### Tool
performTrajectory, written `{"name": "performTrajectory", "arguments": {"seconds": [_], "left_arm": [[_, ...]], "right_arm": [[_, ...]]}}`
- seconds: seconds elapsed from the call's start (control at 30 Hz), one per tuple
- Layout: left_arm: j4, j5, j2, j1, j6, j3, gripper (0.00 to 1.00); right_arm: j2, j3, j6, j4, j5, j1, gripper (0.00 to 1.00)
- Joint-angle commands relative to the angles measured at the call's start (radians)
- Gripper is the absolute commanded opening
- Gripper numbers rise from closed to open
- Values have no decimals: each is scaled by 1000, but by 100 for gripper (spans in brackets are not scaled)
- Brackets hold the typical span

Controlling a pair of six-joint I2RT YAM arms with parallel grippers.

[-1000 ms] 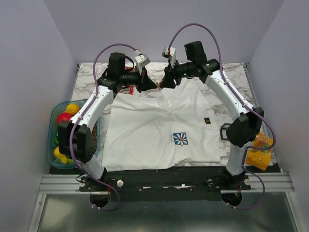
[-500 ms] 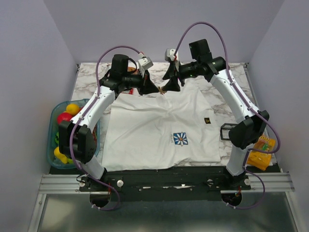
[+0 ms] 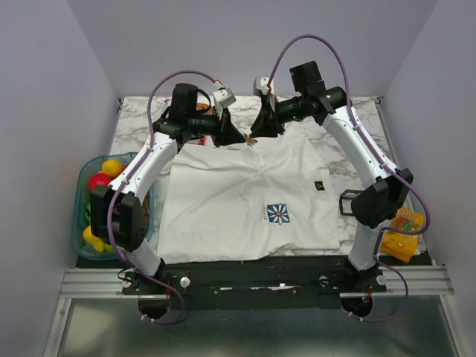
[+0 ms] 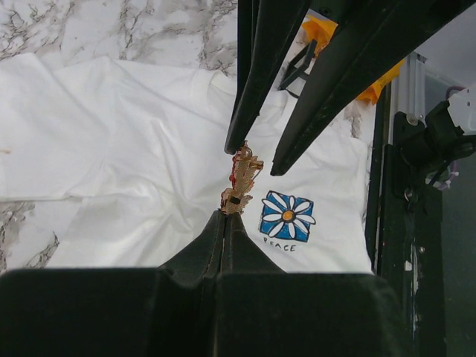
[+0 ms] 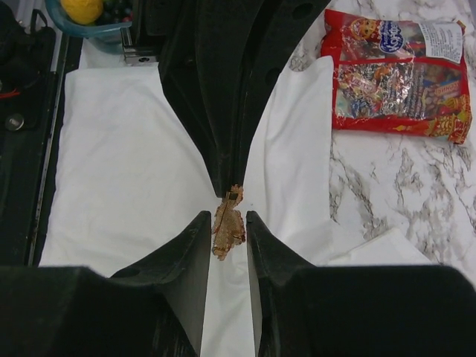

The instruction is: Remove the brooch from the garment

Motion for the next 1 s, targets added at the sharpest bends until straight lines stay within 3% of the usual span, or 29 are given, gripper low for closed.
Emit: {"name": "performTrajectory", "arguments": {"seconds": [0.0,0.33,0.53,0.8,0.97], "left_arm": [[-16,34,-20,-1,15,15,0],[-16,40,-23,-1,21,15,0],[-14,35,-23,-1,22,14,0],[-19,28,-29,-1,30,11,0],[-17,25,-32,-1,32,9,0]], "right_arm": [[23,26,-3,-23,-21,-6,33],[29,10,9,-15,6,-6,31],[31,11,9,-17,4,-6,18],[35,-1,8,-23,15,-5,24],[37,-7,3,-31,19,-8,21]]}}
